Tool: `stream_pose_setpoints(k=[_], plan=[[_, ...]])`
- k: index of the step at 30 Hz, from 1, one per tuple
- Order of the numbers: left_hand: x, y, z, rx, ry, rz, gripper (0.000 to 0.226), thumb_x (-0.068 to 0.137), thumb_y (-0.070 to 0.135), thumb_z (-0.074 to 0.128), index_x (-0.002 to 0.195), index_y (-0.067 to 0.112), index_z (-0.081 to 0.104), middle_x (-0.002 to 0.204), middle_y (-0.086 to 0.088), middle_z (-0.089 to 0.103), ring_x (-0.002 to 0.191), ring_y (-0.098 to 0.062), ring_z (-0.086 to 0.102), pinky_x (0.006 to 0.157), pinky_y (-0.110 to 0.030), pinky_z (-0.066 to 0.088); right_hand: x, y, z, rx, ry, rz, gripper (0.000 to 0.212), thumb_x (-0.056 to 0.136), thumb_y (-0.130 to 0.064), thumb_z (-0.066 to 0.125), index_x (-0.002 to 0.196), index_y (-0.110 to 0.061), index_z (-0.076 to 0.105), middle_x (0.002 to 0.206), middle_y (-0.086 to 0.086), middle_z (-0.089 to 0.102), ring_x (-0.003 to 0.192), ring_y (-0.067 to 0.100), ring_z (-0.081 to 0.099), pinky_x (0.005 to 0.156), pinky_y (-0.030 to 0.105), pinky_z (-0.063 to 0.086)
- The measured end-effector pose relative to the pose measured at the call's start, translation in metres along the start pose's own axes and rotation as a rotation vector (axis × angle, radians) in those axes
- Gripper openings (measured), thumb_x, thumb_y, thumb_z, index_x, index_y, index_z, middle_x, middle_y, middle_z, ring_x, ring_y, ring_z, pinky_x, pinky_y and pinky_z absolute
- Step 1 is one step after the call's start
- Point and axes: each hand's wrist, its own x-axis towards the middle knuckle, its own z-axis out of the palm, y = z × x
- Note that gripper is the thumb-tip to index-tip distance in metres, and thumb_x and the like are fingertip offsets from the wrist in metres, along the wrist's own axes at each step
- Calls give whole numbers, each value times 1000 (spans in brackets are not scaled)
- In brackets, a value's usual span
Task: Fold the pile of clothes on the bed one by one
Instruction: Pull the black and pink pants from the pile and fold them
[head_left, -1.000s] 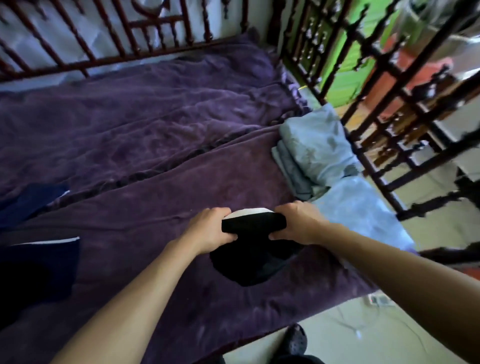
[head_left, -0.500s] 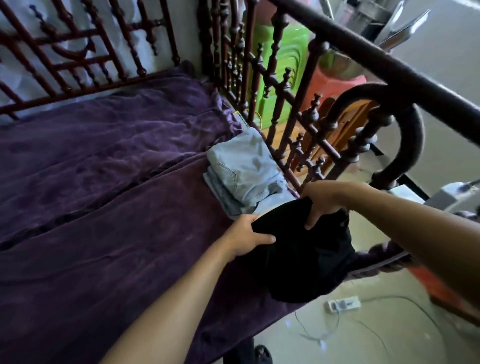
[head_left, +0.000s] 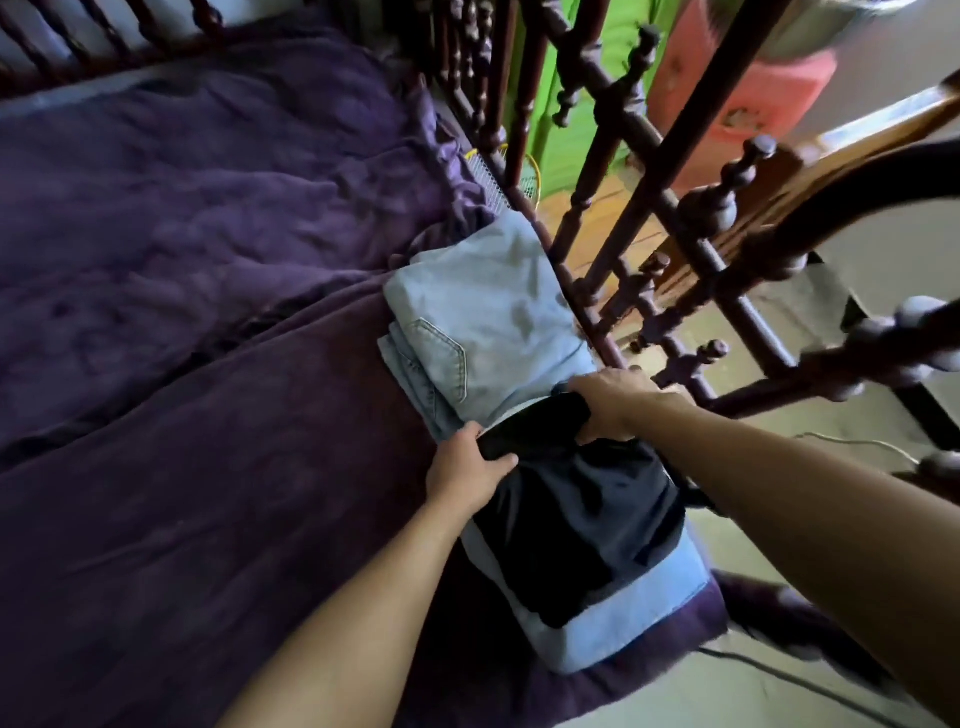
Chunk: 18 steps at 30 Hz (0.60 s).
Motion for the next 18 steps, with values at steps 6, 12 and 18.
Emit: stream_pose_setpoints(k=[6,12,18], plan=[[21,-16,3,272,-30,77,44,81,51,65,111,24,49,114,1,62,105,-25,59,87,-40,47,17,-2,30,70,20,-1,66,73,-49,70,126,-25,41,126,3,48,122,27,44,95,48,40],[-1,-19,-24,386,98,157,53,83,50,63,123,20,48,121,-2,51,113,-24,49,92,-42,44,-5,-13,4,47,200,41,64,79,-42,64,135,-25,38,132,5,47,128,28,38,100,45,36],[-70,-45,-74,307,203,24,29,88,38,59,112,22,58,103,2,65,97,-20,61,74,-34,47,-43,-72,-31,69,254,-125,41,87,-34,54,125,-20,52,122,7,56,119,29,49,89,38,44]])
